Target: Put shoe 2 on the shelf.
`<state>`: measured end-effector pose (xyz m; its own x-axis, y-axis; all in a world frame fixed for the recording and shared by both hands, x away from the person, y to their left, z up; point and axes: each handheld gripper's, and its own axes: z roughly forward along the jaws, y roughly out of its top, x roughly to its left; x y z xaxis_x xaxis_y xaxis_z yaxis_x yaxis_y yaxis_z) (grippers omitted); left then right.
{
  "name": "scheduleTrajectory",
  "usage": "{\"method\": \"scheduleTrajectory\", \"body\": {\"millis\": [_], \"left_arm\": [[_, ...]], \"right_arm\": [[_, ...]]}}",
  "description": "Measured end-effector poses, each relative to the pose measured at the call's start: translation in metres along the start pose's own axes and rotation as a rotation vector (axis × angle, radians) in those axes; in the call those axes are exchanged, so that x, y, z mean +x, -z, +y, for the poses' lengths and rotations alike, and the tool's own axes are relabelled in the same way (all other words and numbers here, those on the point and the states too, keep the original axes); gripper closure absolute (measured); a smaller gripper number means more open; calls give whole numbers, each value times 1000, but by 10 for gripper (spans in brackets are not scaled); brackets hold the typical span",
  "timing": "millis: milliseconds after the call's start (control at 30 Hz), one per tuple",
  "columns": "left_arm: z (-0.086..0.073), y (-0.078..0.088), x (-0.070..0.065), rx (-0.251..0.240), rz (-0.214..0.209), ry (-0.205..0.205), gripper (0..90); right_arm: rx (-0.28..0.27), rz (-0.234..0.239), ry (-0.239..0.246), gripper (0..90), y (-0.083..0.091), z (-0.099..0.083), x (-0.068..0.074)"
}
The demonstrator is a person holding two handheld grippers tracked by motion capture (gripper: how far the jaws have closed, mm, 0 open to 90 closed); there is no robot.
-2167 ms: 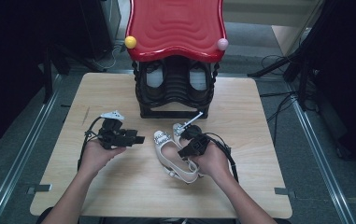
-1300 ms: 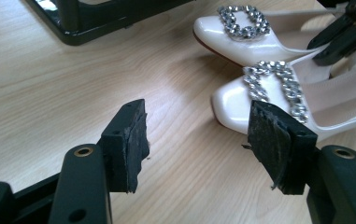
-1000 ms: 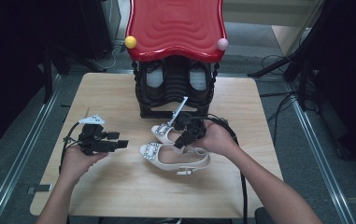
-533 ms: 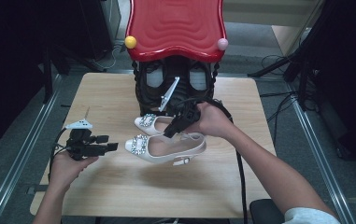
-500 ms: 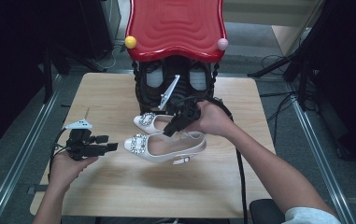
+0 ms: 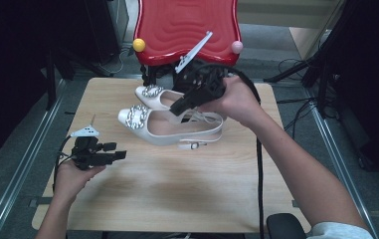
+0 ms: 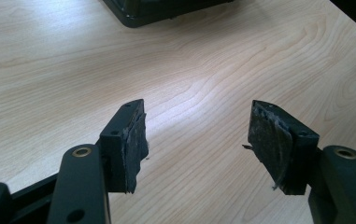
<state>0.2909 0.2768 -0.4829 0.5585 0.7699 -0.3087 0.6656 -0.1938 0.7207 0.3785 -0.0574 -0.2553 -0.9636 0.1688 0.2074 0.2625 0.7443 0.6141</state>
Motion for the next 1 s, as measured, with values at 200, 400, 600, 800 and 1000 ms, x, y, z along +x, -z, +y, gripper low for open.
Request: {"method": "scheduleTrajectory", "body": {"millis": [200,400,600,800,1000], "left_arm": [[6,-8,0,17,-23,-19,373],[13,-20,-3,43,-37,-45,373],[18,-30,-7,58,-54,-60,375],[22,-35,-8,69,-68,-76,376],[23,-40,-10,79,-81,-73,376]], "right_arm": [[-137,-15,-147,862,39,7,-6],[-270,-70,-243,864,69,17,-11],[-383,-146,-333,864,94,36,-21],[-446,-248,-435,864,111,54,-39],[-516,-353,-533,864,119,66,-61]]}}
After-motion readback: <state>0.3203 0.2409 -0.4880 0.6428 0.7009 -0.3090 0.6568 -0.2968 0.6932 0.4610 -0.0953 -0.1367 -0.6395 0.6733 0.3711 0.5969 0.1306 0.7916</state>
